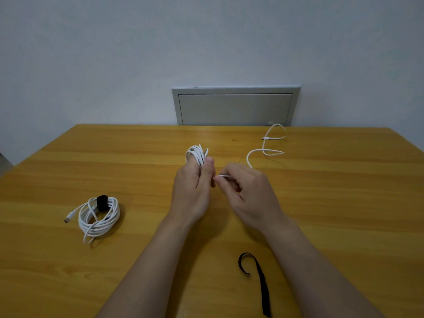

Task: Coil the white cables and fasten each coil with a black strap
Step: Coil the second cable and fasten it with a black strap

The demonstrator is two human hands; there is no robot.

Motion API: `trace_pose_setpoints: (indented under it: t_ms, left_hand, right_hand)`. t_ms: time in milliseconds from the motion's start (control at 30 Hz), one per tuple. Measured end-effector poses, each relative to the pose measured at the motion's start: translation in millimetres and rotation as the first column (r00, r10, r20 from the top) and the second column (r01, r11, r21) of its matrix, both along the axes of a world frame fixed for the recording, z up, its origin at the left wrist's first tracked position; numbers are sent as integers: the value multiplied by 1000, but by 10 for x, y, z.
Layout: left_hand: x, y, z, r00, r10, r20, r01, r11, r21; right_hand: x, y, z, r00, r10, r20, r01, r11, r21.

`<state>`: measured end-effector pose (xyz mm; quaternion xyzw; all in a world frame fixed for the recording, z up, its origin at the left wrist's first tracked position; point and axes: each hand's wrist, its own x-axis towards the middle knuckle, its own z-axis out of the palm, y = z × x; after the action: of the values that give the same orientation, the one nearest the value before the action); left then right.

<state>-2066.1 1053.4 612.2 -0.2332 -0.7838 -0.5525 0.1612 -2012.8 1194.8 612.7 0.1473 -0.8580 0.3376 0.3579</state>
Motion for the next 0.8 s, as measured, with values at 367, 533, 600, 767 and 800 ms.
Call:
trace_pose_setpoints:
  t_ms: [367,533,600,767,800]
  left_hand:
    - [125,-11,63,875,-442,199,421,896,137]
    - [107,-55,110,712,-604,359,566,796,217]
    - [122,-84,137,584,-680,444,614,727,308]
    - [115,-92,186,454,-746,487,453,664,595]
    - [102,-95,188,447,-759,474,406,644,648]
  right_hand:
    - [-4,108,49,984,-102,-147,87,991,-105]
    - [-25,141,-14,993,-85,-78,73,987,-144]
    - [-2,139,11,996,-61,-59,48,980,-194]
    - [35,174,55,993,108,-37,-114,931,-347]
    - [29,162,53,995,98,-35,-104,934,-342]
